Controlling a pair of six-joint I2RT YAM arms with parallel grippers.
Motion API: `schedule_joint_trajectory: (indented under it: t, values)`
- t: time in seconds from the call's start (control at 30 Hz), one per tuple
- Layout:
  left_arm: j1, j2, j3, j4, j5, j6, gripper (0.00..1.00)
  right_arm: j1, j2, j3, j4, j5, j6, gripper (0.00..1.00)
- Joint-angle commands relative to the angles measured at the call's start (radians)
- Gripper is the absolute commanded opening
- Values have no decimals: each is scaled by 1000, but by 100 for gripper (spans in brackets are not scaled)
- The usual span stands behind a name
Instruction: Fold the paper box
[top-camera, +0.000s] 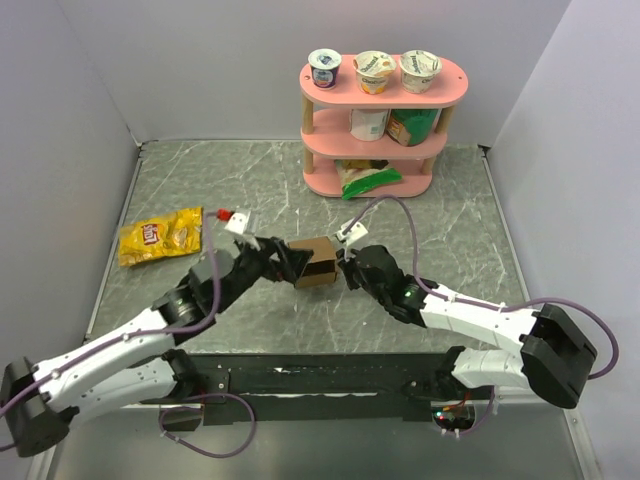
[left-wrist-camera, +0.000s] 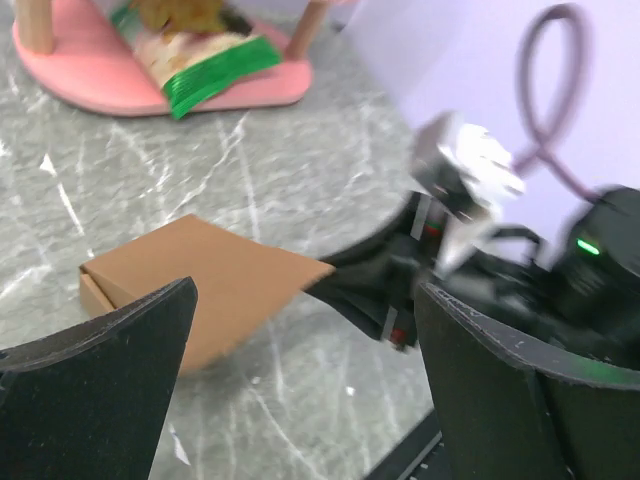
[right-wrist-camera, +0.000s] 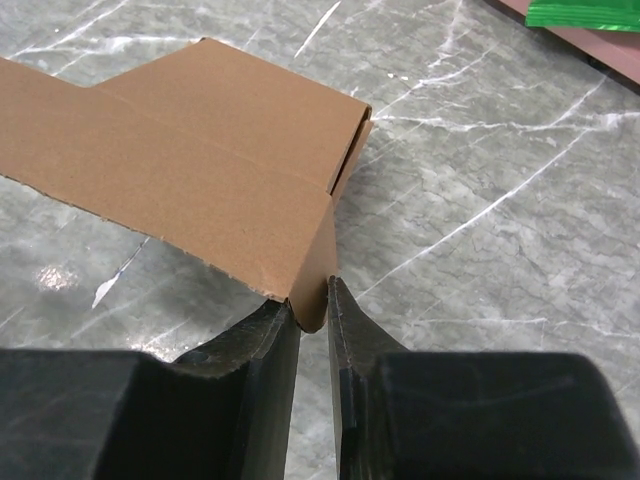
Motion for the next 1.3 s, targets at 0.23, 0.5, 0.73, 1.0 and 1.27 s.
schedule_joint_trajectory:
  t: [0.23,0.5,0.73,1.0,1.27]
  values:
    - [87,444,83,98,185,6,96,26,57,14,25,54,1,24]
    - [87,471,-120,263,155,-86,96,52,82,6,20,83,22,28]
    - [88,547,-143,354,162,-86,96,63,94,6,-3,101,50,72]
    - [90,574,-24,256,97,-46,96,83,-10,-46,-114,89,102,100]
    - [136,491,39,135,77,-23,96,117,-276,-74,-236,-50,157,99]
